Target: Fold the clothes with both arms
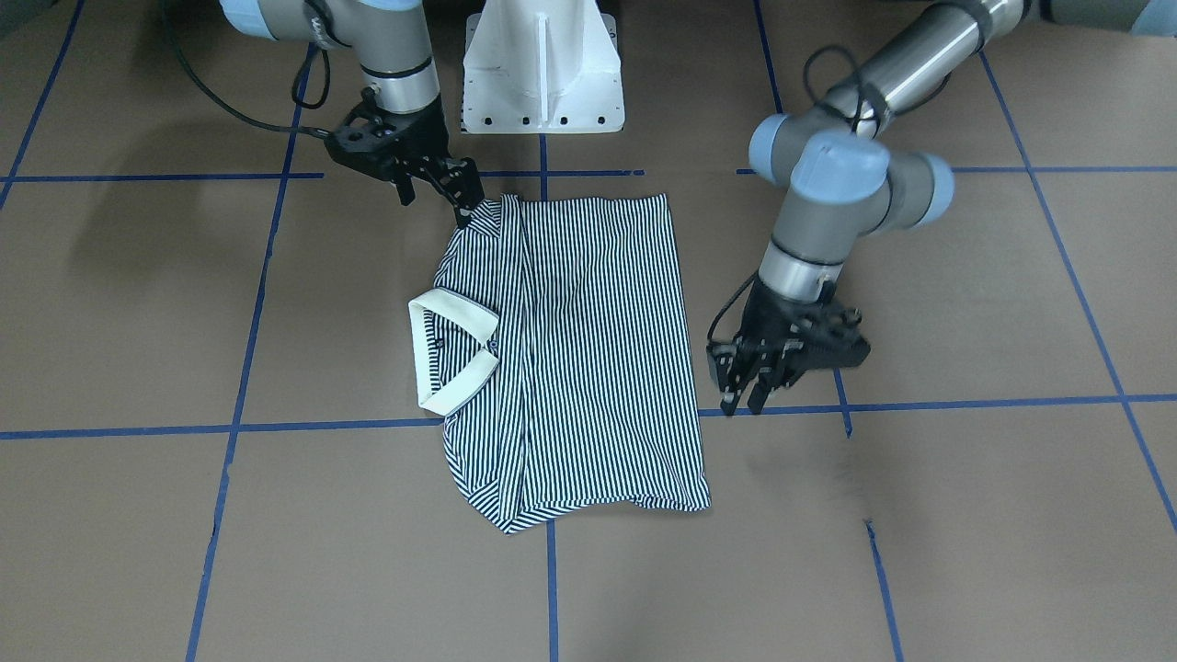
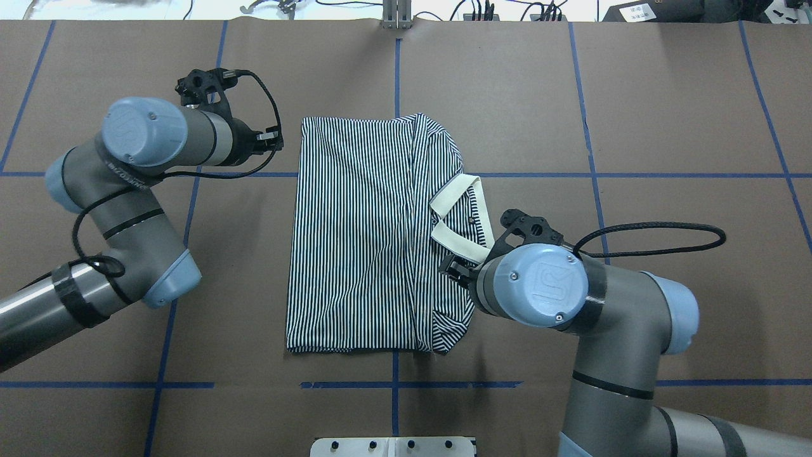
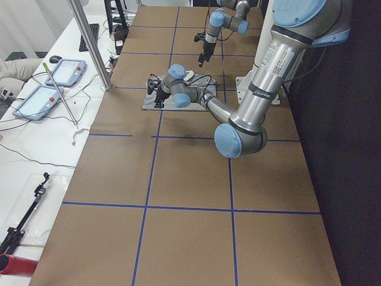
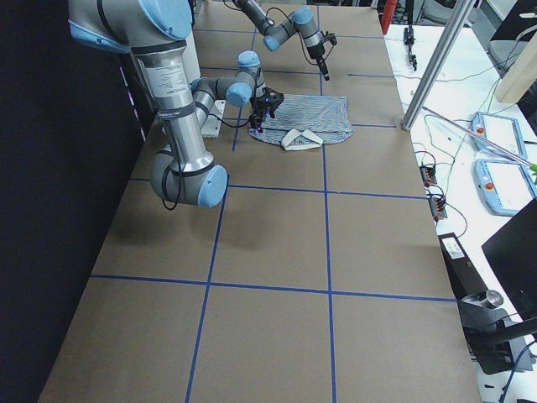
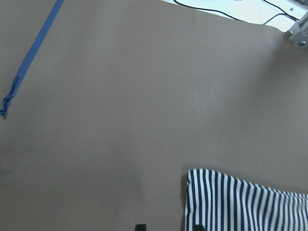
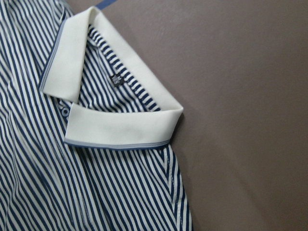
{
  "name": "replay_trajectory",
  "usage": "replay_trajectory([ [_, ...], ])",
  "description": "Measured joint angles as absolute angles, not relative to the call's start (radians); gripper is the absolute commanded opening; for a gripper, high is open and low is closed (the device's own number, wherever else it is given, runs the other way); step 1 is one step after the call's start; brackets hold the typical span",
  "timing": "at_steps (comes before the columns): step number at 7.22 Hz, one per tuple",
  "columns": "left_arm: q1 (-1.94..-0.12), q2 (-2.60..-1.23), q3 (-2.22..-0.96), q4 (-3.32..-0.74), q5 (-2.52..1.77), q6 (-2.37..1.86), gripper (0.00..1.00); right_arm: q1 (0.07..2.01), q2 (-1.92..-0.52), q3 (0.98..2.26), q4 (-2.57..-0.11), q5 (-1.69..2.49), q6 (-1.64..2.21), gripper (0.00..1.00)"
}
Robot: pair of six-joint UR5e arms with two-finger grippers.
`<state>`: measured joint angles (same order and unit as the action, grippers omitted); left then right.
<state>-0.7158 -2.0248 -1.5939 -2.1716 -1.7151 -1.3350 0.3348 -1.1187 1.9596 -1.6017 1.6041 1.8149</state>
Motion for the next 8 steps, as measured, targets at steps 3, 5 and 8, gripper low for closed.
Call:
replay_trajectory([
  [3,-0.665,-1.975,-1.664,-2.163,-1.736,-1.381,0.44,0.289,-1.021,1.835,-1.608,1.604,1.559,1.00],
  [5,-0.656,-1.973,-1.660,-2.163,-1.735,-1.384,0.45,0.270,-0.987,1.791,-1.622,1.601,1.430,1.00],
  [8,-0.646,-1.972,-1.657,-2.163,-1.735,-1.385,0.45,0.248,-0.920,1.763,-1.731,1.594,1.274,1.00],
])
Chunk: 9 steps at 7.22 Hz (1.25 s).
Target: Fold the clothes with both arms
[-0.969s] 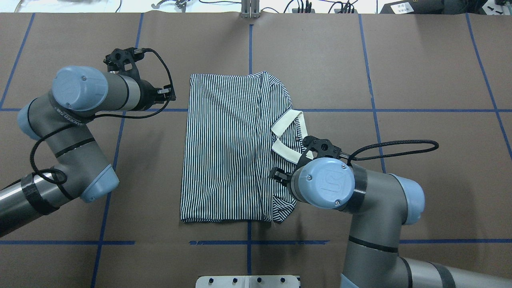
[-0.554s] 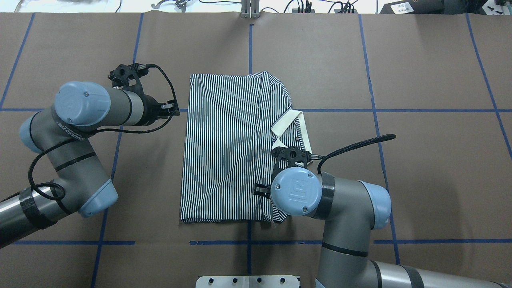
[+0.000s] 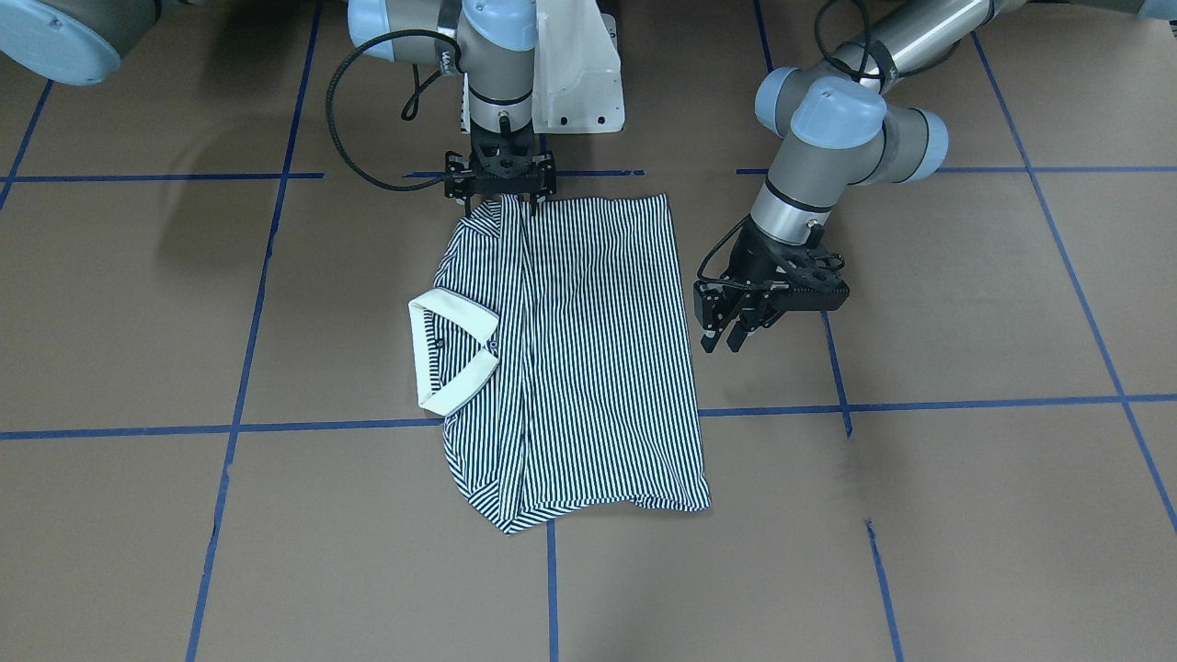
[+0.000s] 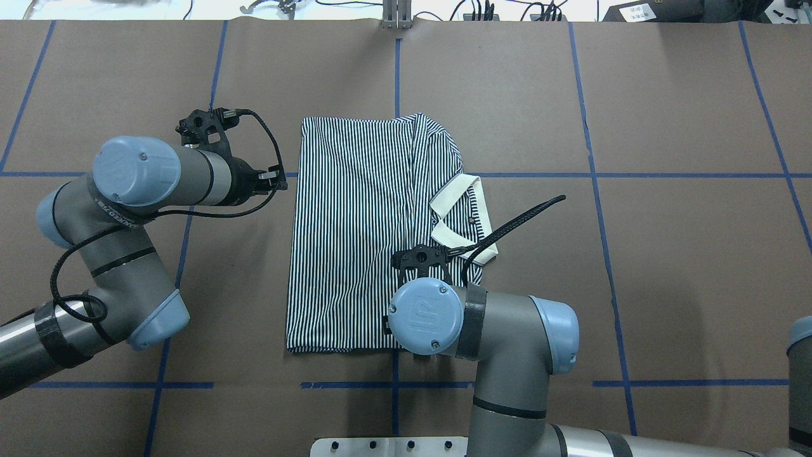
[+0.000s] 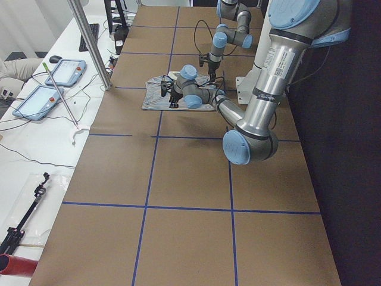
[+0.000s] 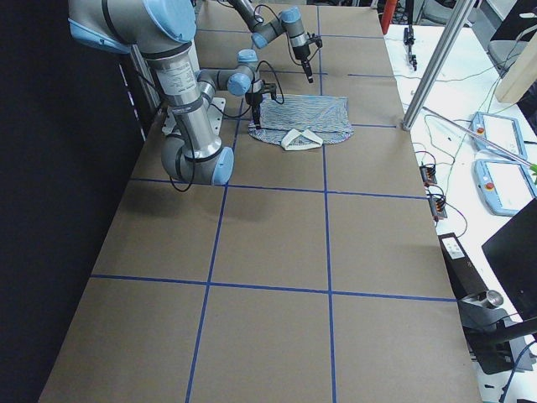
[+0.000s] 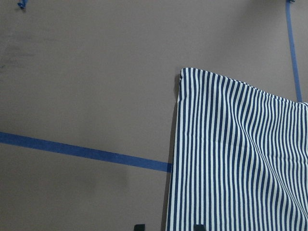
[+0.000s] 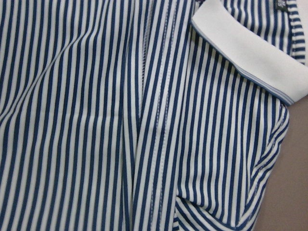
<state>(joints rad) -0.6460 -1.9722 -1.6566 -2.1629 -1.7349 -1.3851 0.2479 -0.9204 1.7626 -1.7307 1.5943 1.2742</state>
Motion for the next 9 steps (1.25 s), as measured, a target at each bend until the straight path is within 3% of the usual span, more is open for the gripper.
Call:
replay_trajectory([
  [6,-0.639,-1.971,-1.655,-2.163,-1.735,-1.385,0.45,0.238,-0.938,1.725,-1.745,1.594,1.222,1.00],
  [9,-0.639,-1.971,-1.655,-2.163,-1.736,-1.386,0.45,0.261,-1.018,1.807,-1.748,1.600,1.188,1.00],
])
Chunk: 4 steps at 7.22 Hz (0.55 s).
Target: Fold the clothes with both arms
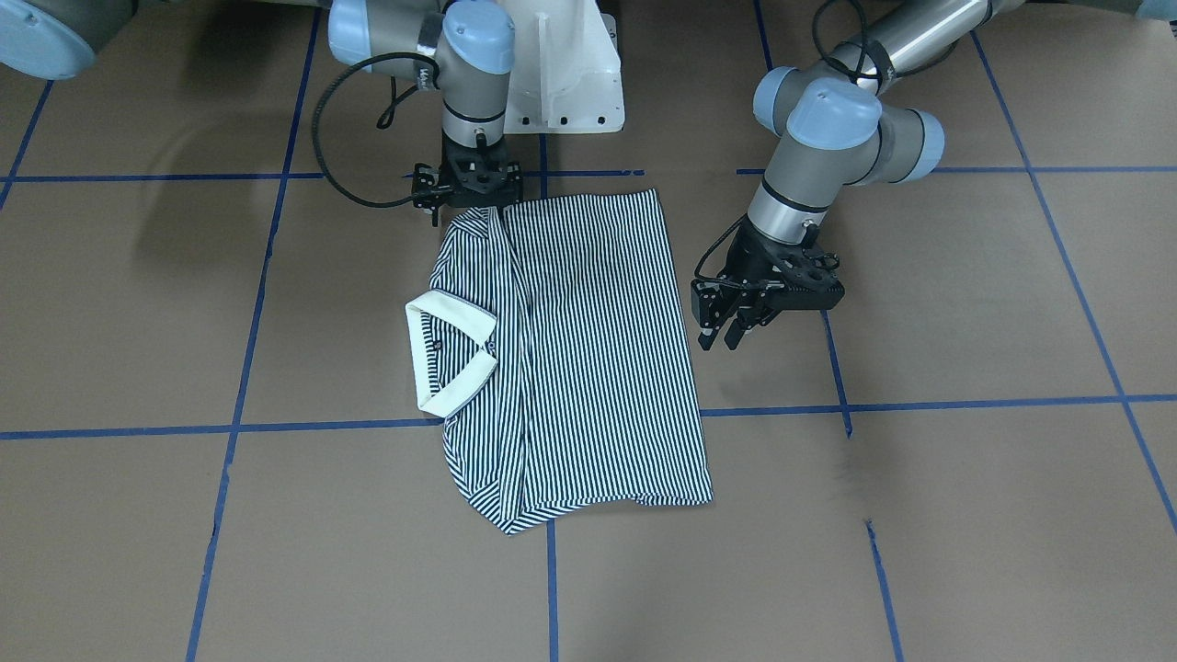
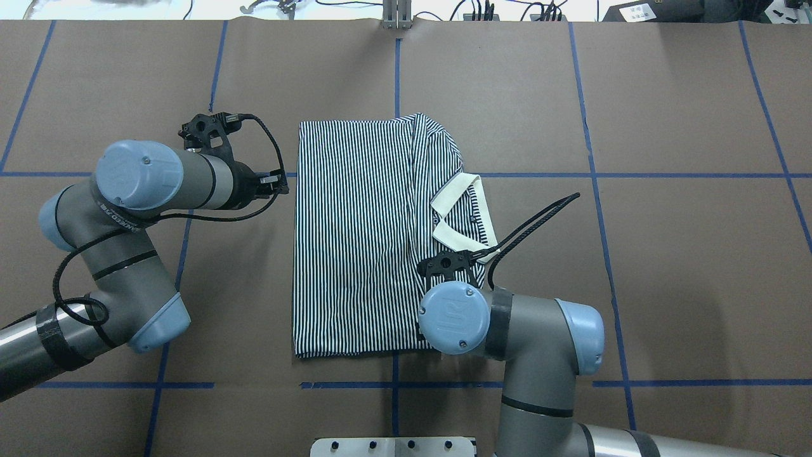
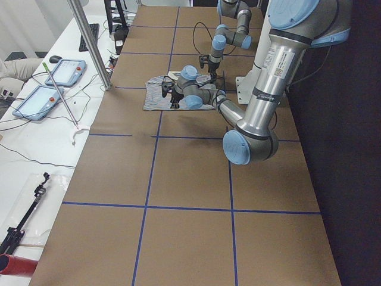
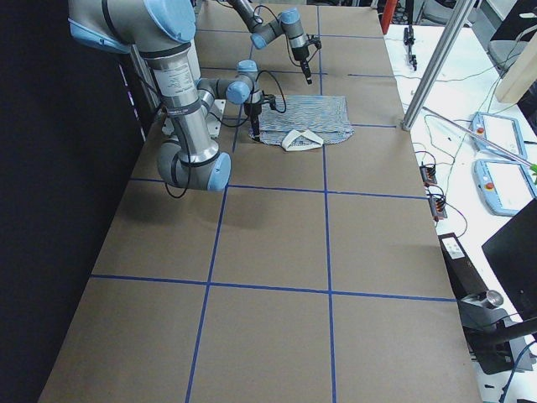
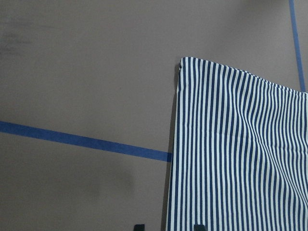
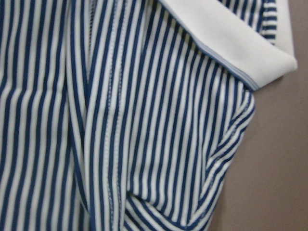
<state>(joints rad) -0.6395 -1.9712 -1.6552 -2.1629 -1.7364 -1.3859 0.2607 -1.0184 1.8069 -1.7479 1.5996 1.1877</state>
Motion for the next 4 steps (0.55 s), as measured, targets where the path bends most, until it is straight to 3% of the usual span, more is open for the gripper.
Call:
replay_trajectory([
  [4,-0.633,-1.971,-1.654,-2.163,-1.734,-1.399,0.46,0.282,-1.149,1.934,-1.747,1.603,1.152,1.00],
])
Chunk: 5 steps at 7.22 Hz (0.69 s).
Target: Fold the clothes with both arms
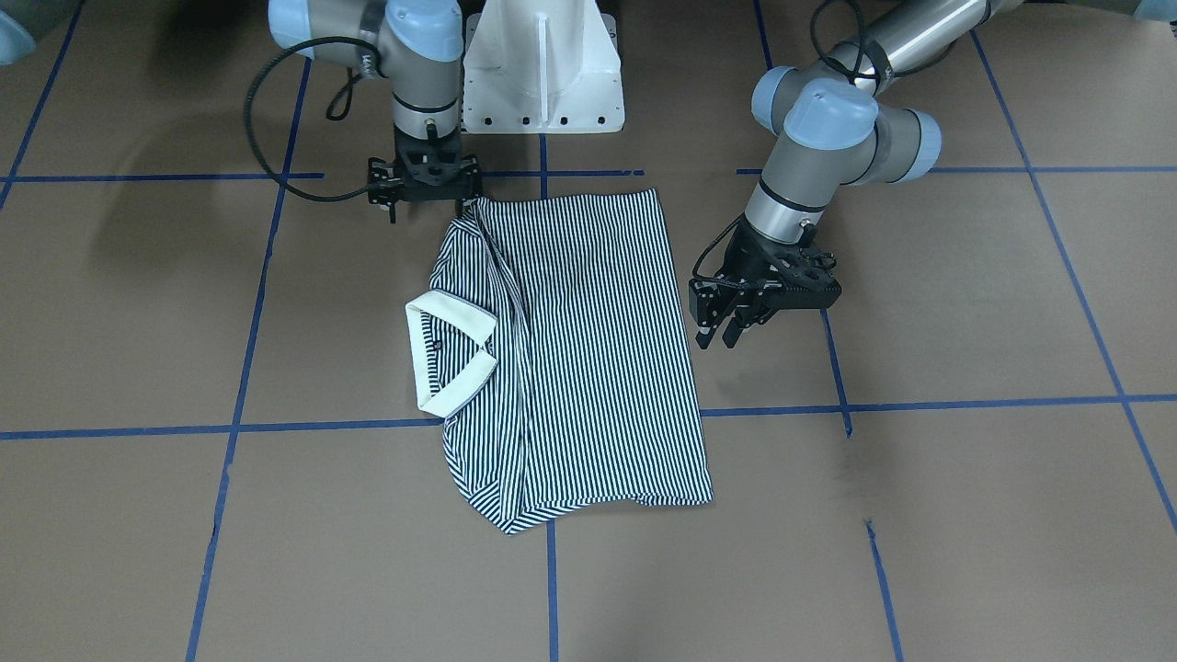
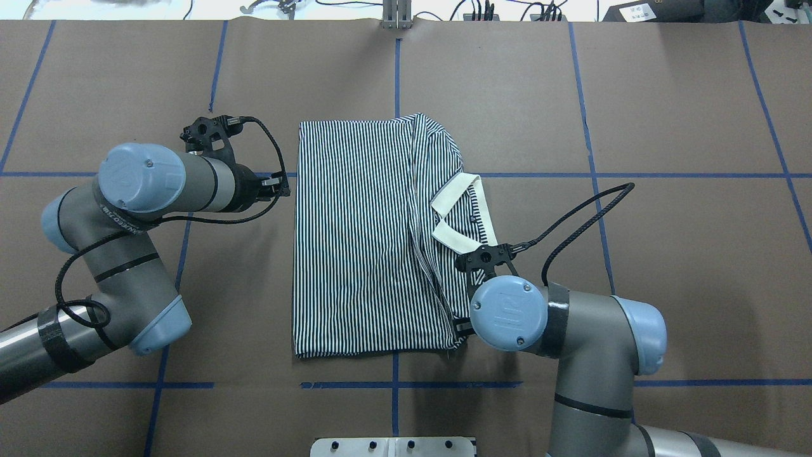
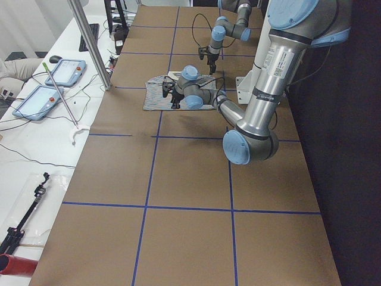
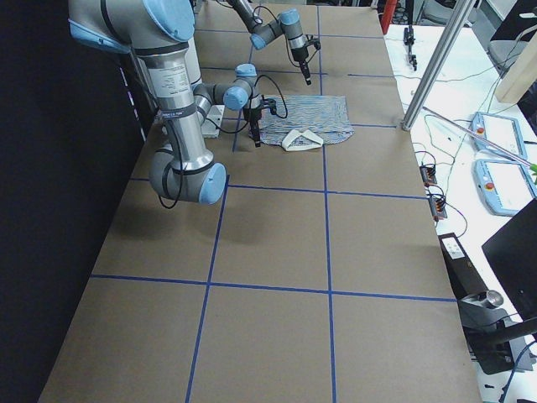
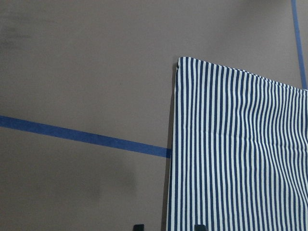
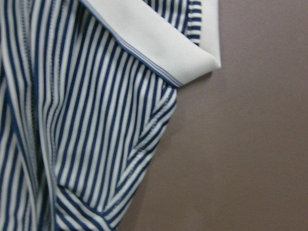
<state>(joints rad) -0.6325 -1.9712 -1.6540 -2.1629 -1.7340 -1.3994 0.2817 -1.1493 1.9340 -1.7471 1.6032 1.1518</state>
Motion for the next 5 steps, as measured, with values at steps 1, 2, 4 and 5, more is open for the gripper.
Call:
replay_trajectory([
  [1,-0.632,-1.971,-1.655,-2.163,-1.734,-1.401,0.45,0.280,-1.155,1.952,-1.746,1.600,1.152,1.00],
  [2,-0.632,-1.970,-1.658,-2.163,-1.734,-1.402,0.46,0.281,-1.127,1.943,-1.743,1.595,1.155,1.00],
  [4,-0.632,-1.955,-1.672,-2.163,-1.733,-1.402,0.46,0.290,-1.042,1.873,-1.737,1.591,1.161,1.00],
  [5,-0.632,-1.947,-1.676,-2.163,-1.733,-1.402,0.46,0.297,-1.005,1.831,-1.736,1.591,1.160,1.00],
])
